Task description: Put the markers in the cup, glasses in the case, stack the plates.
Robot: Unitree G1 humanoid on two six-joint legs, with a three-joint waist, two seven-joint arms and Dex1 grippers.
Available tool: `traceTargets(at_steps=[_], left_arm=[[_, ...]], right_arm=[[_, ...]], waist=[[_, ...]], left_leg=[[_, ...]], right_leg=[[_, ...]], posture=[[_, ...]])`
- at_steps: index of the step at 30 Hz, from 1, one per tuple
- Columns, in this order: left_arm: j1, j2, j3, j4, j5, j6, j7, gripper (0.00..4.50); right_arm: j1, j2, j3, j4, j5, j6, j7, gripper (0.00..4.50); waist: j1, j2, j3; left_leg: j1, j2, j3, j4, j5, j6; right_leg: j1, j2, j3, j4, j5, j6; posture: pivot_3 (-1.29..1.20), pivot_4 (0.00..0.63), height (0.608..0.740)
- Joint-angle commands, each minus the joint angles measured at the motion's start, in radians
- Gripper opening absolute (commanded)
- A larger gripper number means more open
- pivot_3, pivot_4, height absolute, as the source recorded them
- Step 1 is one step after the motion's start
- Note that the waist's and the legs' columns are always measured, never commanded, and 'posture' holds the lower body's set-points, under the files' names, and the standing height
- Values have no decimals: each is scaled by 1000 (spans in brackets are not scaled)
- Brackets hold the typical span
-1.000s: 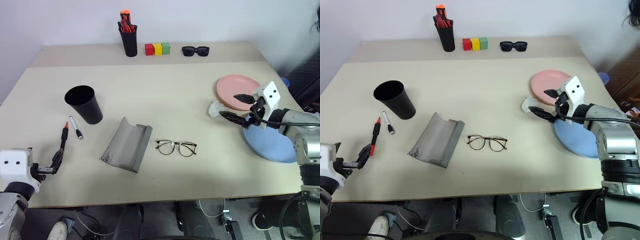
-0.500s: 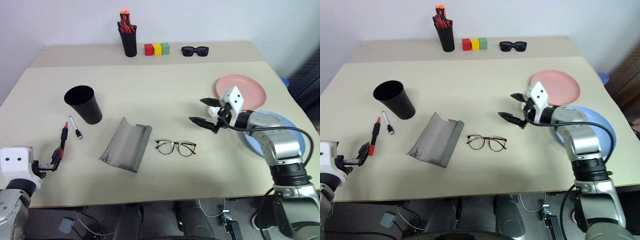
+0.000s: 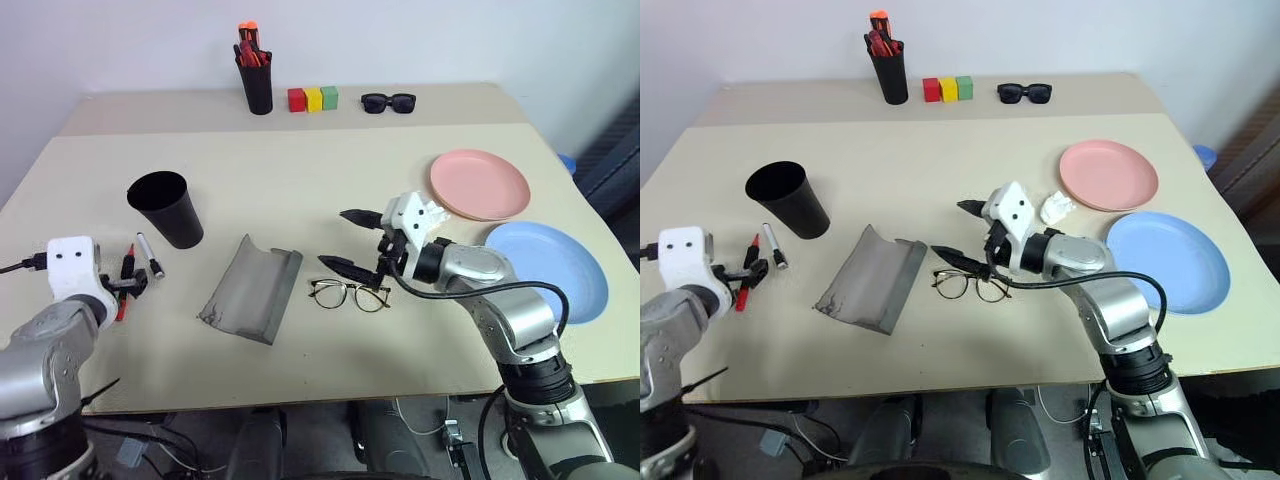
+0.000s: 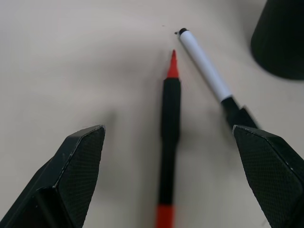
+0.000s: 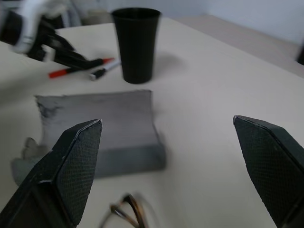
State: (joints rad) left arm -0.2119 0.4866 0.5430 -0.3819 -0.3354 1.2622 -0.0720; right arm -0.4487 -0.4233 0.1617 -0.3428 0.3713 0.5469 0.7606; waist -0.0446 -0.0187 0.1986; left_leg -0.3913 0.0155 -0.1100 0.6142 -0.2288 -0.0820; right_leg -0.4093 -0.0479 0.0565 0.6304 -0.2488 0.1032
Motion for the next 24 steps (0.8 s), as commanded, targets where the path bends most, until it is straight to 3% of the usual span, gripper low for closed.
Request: traceTargets(at_steps=[1,4,7,14,19,24], left_arm=[[-53,2,15,66,20,32,23,4436],[-99,-17,27,124,31,56,47,4436],[-120,-25,42,151,43,53,61,3667],[-123,-22,36,172,64,6,65,135],[-113,-30,37,160,78,-48,74,37],[-162,-63,135,106,85,-396,118,37]], right_arm=[[-29,15,32,-55,-1,-17,2,4500],[-24,27,58,-61,-6,-33,6,4500],[-10,29,81,-55,-23,-56,2,4500],[8,31,101,-51,-44,-79,0,4500],[9,26,103,-46,-46,-84,6,4500],[-23,37,79,-28,-45,-112,6,4500]], waist=[[0,0,0],[0,0,0],[-1,0,0],[0,0,0],[0,0,0],[2,-1,0]], left_leg=[[0,0,0,0,0,0],[0,0,-1,-1,0,0],[0,0,-1,-1,0,0],[0,0,-1,-1,0,0],[0,0,-1,-1,0,0],[0,0,-1,-1,0,-1]], right_leg=[[0,0,0,0,0,1],[0,0,-1,0,1,1],[0,0,-1,0,1,1],[0,0,-1,0,1,1],[0,0,-1,0,1,1],[0,0,-1,0,1,1]], posture=[[0,150,740],[0,150,740],[0,150,740],[0,150,740],[0,150,740],[0,150,740]])
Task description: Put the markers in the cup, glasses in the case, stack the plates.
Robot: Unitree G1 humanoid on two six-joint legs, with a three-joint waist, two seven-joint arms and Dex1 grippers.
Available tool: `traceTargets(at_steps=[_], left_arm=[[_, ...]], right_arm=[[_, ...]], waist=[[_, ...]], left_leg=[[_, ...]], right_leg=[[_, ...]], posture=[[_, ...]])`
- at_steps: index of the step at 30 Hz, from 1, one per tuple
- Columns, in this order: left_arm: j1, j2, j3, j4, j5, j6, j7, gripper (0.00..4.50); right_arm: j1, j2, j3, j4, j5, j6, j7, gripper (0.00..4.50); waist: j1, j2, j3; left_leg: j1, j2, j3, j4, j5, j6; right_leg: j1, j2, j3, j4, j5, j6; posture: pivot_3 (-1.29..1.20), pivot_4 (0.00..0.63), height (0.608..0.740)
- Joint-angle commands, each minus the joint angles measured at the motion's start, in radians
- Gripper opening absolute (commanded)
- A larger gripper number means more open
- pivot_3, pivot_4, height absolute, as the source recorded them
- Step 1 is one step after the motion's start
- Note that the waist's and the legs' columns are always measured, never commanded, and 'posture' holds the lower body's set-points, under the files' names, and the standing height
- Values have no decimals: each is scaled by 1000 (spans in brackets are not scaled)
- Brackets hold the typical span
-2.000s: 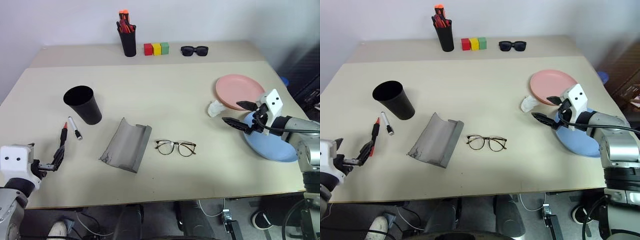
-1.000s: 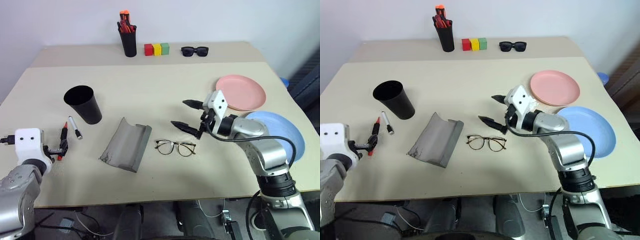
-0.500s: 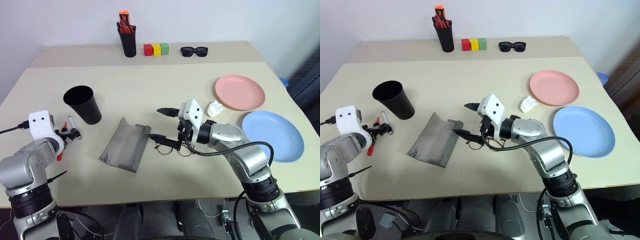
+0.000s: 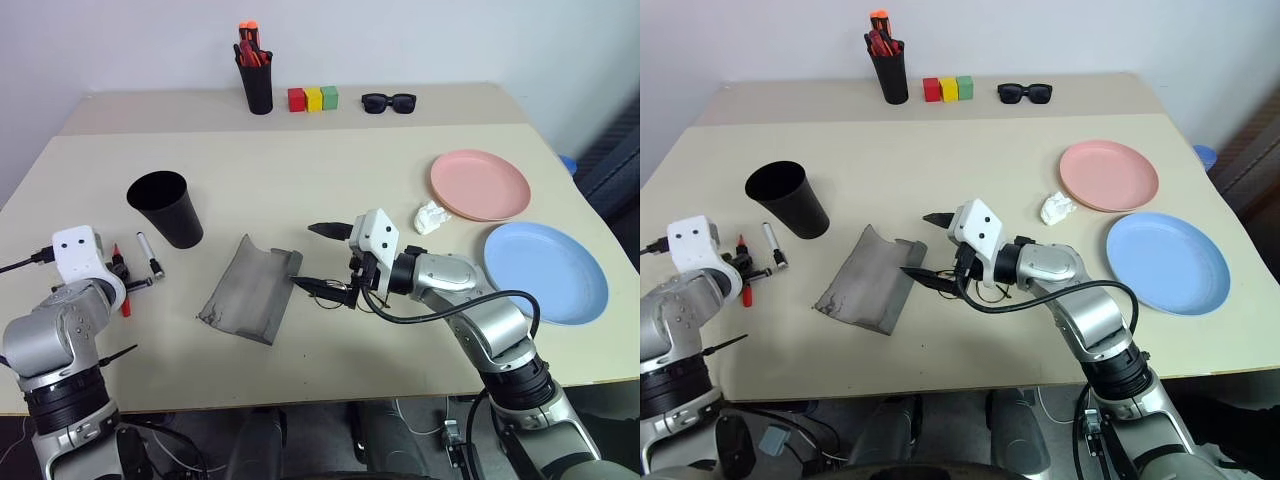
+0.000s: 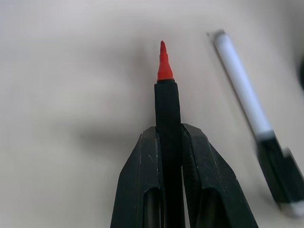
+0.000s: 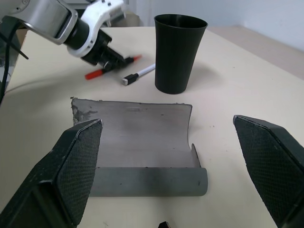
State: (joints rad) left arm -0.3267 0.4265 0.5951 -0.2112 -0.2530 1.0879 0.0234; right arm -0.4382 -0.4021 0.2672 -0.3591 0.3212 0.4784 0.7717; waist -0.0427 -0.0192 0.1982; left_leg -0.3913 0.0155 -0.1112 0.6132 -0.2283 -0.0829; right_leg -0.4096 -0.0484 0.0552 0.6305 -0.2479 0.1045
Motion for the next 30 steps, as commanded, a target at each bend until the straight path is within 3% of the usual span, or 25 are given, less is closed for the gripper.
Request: traceTargets(at_steps=[1,4,11,17,28,30], left_arm=[[-57,-9,95,-78,-5,-300,18,37],[-71,24,26,-133,7,-508,-62,37],[-160,21,-161,-113,60,-755,-113,37],[-188,-10,-284,21,140,-852,-94,37],[-174,-29,-296,86,193,-933,-27,37],[-169,-37,-294,77,190,-932,-20,1015]], right_arm=[[-46,28,-38,-1,4,-61,-12,4500],[-126,110,-81,68,-2,-115,-85,4500],[-190,210,-29,177,-71,-212,-126,4500],[-203,295,-1,201,-89,-232,-150,4500],[-189,311,-4,198,-102,-232,-156,4500],[-189,309,-4,198,-101,-232,-155,4500]], waist=[[1,0,0],[-1,-1,0],[5,-1,0],[-5,-1,0],[-1,-1,0],[-1,-1,0]], left_leg=[[0,0,0,0,0,0],[0,0,0,0,1,-1],[-1,0,0,0,1,-2],[0,0,0,-1,1,-2],[-1,0,0,-1,1,-2],[-1,0,0,-1,1,-2]], right_leg=[[0,0,0,0,0,0],[0,0,0,0,0,0],[0,0,0,-1,0,0],[0,0,0,0,1,1],[-1,0,0,1,1,1],[-1,0,0,1,1,1]], posture=[[0,150,740],[0,150,740],[0,150,740],[0,150,740],[0,150,740],[0,150,740]])
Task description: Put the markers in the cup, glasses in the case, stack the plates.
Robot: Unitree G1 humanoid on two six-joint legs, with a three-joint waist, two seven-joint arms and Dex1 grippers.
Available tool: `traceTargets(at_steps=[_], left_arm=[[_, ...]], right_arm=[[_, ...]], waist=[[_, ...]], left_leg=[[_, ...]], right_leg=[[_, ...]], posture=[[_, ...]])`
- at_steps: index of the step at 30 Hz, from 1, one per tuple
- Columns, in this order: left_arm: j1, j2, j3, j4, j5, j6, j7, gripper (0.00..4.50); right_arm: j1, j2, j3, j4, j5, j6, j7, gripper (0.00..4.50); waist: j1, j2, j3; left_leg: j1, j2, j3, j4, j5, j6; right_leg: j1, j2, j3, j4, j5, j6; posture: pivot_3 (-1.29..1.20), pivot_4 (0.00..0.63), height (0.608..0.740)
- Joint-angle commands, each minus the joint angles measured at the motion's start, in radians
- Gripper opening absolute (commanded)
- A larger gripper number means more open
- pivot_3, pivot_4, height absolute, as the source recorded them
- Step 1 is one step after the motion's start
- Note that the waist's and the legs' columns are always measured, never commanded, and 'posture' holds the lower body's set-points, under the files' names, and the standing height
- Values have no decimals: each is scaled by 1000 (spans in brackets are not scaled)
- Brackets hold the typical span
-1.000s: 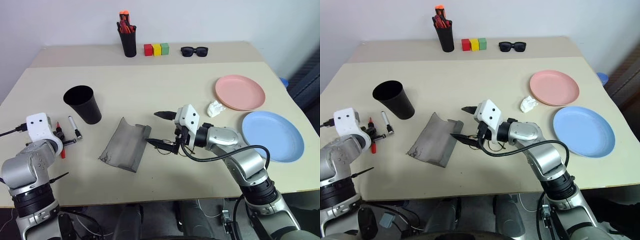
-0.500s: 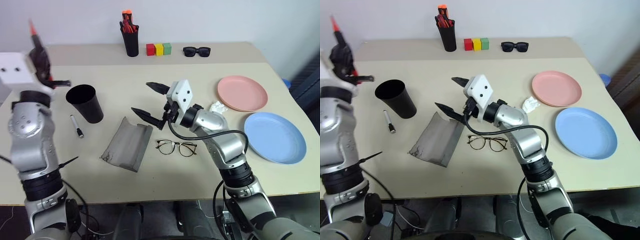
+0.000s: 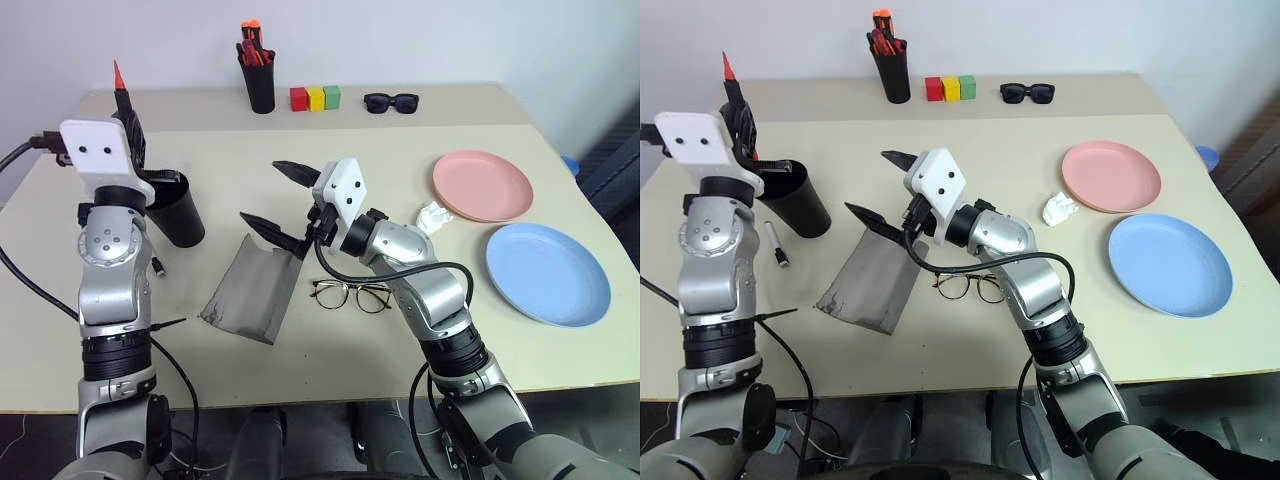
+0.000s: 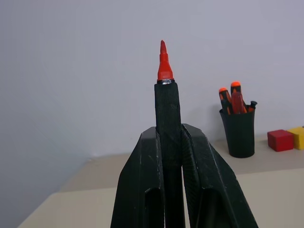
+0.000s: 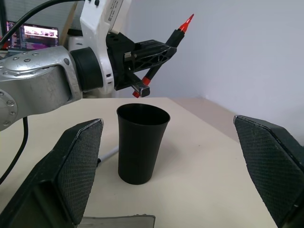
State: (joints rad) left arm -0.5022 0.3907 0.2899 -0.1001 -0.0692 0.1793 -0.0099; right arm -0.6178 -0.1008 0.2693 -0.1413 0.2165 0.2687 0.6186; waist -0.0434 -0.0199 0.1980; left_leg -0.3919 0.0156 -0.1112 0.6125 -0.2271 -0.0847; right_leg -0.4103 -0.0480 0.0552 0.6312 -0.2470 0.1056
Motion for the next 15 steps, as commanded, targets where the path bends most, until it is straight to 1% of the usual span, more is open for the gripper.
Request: traceTargets(at_steps=[1,4,10,15], left_arm=[[9,-3,13,-37,16,-22,25,1473],[13,-9,21,-43,20,-18,45,2871],[19,-27,57,-63,-20,-7,59,2871],[27,-25,62,-74,-23,2,54,2871]], right_arm=[[-11,8,-7,-17,4,-22,0,4500],[-16,9,-8,-8,7,-23,6,4500],[-18,14,-2,6,8,-29,17,4500],[-15,18,3,10,9,-34,24,4500]], waist=[[0,0,0],[-1,0,0],[-1,0,0],[-1,0,0]], left_leg=[[0,0,0,0,0,0],[0,0,0,0,0,0],[0,0,0,0,0,0],[0,0,0,0,0,0]], right_leg=[[0,0,0,0,0,0],[0,0,0,0,0,0],[0,0,0,0,0,0],[0,0,0,0,0,0]], posture=[[0,150,740],[0,150,740],[0,150,740],[0,150,740]])
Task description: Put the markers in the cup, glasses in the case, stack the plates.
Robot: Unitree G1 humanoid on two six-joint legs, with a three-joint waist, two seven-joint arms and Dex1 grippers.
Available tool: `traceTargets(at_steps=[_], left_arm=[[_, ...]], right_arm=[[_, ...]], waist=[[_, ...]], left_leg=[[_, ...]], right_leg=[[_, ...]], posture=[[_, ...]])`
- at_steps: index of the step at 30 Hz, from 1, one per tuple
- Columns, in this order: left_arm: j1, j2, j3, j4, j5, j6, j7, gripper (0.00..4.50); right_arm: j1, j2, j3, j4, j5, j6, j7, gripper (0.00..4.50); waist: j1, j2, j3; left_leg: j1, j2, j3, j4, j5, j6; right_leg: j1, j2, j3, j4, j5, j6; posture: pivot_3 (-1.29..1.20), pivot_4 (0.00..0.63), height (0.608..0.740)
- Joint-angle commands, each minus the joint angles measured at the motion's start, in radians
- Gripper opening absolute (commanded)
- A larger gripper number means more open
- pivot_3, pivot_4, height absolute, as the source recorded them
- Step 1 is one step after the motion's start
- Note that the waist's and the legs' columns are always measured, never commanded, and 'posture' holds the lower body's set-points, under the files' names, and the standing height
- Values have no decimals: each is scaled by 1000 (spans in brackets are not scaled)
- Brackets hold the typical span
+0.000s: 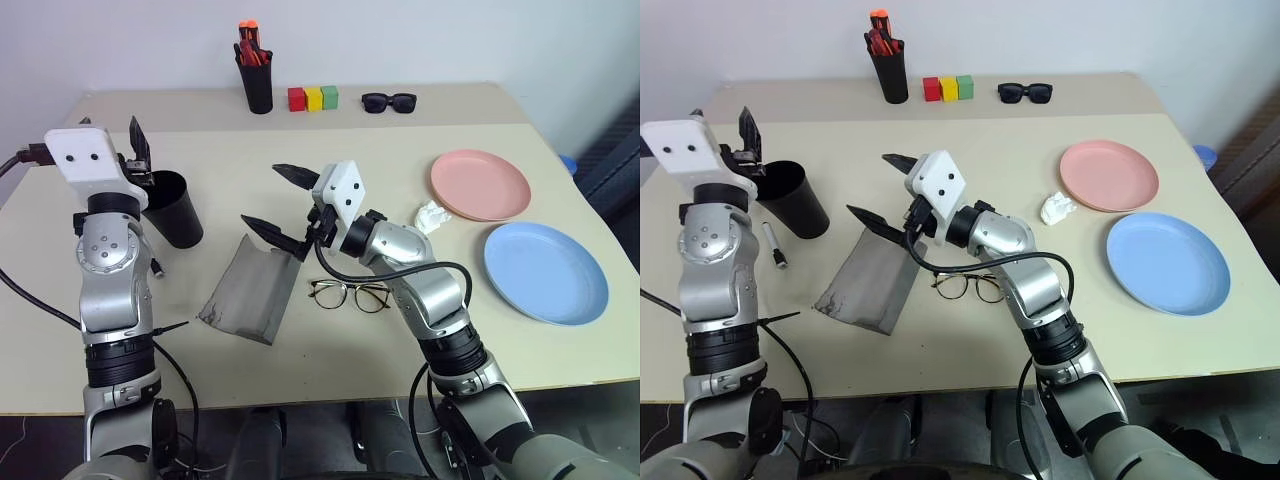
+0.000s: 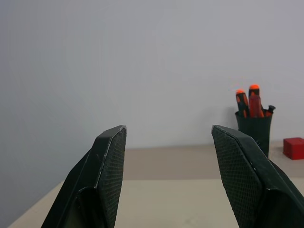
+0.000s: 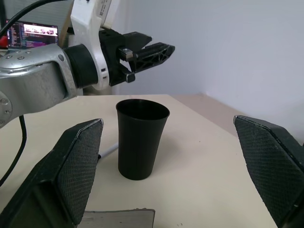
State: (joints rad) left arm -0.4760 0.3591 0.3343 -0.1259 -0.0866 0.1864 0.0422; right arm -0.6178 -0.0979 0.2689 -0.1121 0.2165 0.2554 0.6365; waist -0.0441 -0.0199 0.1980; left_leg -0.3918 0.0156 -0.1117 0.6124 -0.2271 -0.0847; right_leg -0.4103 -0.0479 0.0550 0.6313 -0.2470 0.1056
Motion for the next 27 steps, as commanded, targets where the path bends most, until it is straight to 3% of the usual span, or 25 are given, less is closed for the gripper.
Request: traceTargets(at_steps=[1,8,10,13,15,21,27], left_arm=[[2,6,17,-51,-6,-4,3,2871],[4,11,37,-58,7,12,41,2871],[14,31,80,-59,69,73,126,2871],[45,51,191,-61,112,222,237,3737],[65,70,213,-61,91,329,216,4473],[131,158,179,-23,2,700,23,4473],[56,207,133,91,-43,930,-65,4473]], right_arm=[[-14,16,4,-19,9,-21,7,4500],[-12,18,4,-18,7,-23,5,4500],[-6,13,3,-25,6,-21,5,4500],[3,4,0,-37,6,-14,5,4500],[5,2,-2,-38,8,-11,5,4500],[16,0,6,-50,13,-4,14,4500],[23,-5,9,-50,9,-6,19,4500]], waist=[[0,0,0],[0,0,0],[-2,0,0],[-10,0,0],[-12,0,0],[0,0,0],[-2,0,0]], left_leg=[[0,0,0,0,0,0],[0,0,0,0,0,0],[0,0,0,0,0,0],[1,0,0,-1,0,0],[1,0,0,-1,0,0],[0,0,-1,0,0,0],[0,0,-2,0,0,0]], right_leg=[[0,0,0,0,0,0],[0,0,0,0,0,0],[0,0,0,0,0,0],[0,0,0,0,0,0],[0,0,0,1,0,0],[1,0,-1,0,0,0],[0,0,-2,1,0,0]], posture=[[0,150,740],[0,150,740],[0,150,740],[0,150,740],[0,150,740],[0,150,740],[0,150,740]])
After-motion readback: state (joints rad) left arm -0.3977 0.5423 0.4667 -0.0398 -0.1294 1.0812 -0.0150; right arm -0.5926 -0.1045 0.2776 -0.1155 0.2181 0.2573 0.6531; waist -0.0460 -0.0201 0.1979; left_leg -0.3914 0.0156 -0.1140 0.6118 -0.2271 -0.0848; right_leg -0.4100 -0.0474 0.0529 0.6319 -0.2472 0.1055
